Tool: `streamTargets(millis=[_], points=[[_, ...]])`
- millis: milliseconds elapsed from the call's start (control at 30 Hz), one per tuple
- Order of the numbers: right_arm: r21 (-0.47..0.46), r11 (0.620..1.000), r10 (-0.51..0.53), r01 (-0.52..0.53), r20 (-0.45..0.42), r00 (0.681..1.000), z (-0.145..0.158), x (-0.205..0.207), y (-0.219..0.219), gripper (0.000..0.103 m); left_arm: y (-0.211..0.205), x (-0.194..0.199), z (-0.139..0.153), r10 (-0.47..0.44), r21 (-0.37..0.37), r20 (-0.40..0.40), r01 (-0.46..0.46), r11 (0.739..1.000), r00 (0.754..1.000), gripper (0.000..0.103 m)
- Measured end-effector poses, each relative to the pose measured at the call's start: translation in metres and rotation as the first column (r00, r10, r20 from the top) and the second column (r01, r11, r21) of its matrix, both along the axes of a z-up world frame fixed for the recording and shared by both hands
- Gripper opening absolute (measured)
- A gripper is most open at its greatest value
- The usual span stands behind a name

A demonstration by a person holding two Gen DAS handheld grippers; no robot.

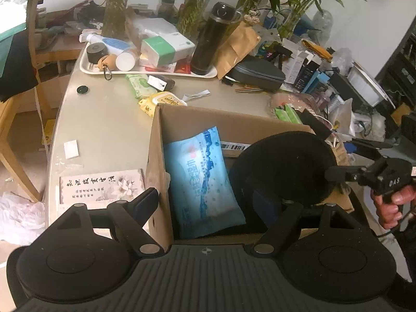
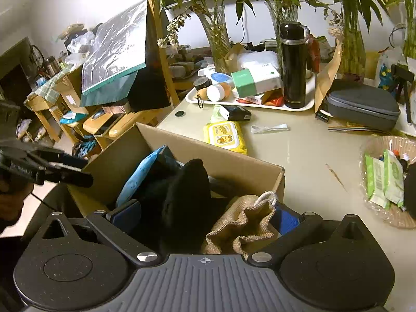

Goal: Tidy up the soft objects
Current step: 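Move both tools back over the table toward the white strap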

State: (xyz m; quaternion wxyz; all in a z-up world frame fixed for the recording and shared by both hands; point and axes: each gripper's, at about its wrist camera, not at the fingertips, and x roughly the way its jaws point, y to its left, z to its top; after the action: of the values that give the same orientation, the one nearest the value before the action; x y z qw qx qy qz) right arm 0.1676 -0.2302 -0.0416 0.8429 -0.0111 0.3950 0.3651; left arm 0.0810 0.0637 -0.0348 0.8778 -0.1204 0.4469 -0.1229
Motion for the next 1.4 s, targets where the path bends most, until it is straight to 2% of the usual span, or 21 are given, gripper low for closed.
streamTargets(millis=[167, 367, 533, 667, 933, 1200, 1400], points=[[0.027, 1.0, 0.002, -0.002, -0.007, 1.0, -0.001, 0.007, -0.002, 0.103, -0.007, -0.006, 0.0, 0.009, 0.032, 0.004, -0.009, 0.999, 1.0, 0.079], [-0.012, 1.0, 0.02, -0.02, 0.03, 0.999, -0.002, 0.01, 0.006, 0.103, -0.01, -0.009, 0.002, 0.015, 0.045, 0.004, -0.015, 0.999, 1.0, 0.079], [-0.043, 0.998, 0.038, -0.036, 0.049, 0.998, -0.004, 0.01, 0.007, 0.103, -0.005, -0.008, 0.002, 0.031, 0.016, 0.021, -0.032, 0.999, 0.999, 0.079], [-0.054, 0.999, 0.011, -0.007, 0.073, 0.997, -0.003, 0.013, 0.005, 0.103, -0.003, -0.005, 0.004, 0.046, 0.039, 0.049, -0.048, 0.998, 0.998, 0.079], [-0.02, 0.998, -0.059, 0.063, 0.131, 0.99, 0.009, 0.032, -0.005, 0.103, 0.006, 0.012, 0.011, 0.09, 0.049, 0.108, -0.096, 0.994, 0.99, 0.079], [-0.065, 0.996, -0.05, 0.064, 0.197, 0.979, 0.015, 0.053, 0.004, 0.103, 0.009, 0.037, 0.021, 0.104, 0.064, 0.152, -0.114, 0.991, 0.983, 0.079], [-0.067, 0.996, -0.04, 0.055, 0.209, 0.977, 0.02, 0.072, 0.009, 0.103, 0.01, 0.055, 0.032, 0.096, 0.055, 0.181, -0.108, 0.993, 0.979, 0.079]])
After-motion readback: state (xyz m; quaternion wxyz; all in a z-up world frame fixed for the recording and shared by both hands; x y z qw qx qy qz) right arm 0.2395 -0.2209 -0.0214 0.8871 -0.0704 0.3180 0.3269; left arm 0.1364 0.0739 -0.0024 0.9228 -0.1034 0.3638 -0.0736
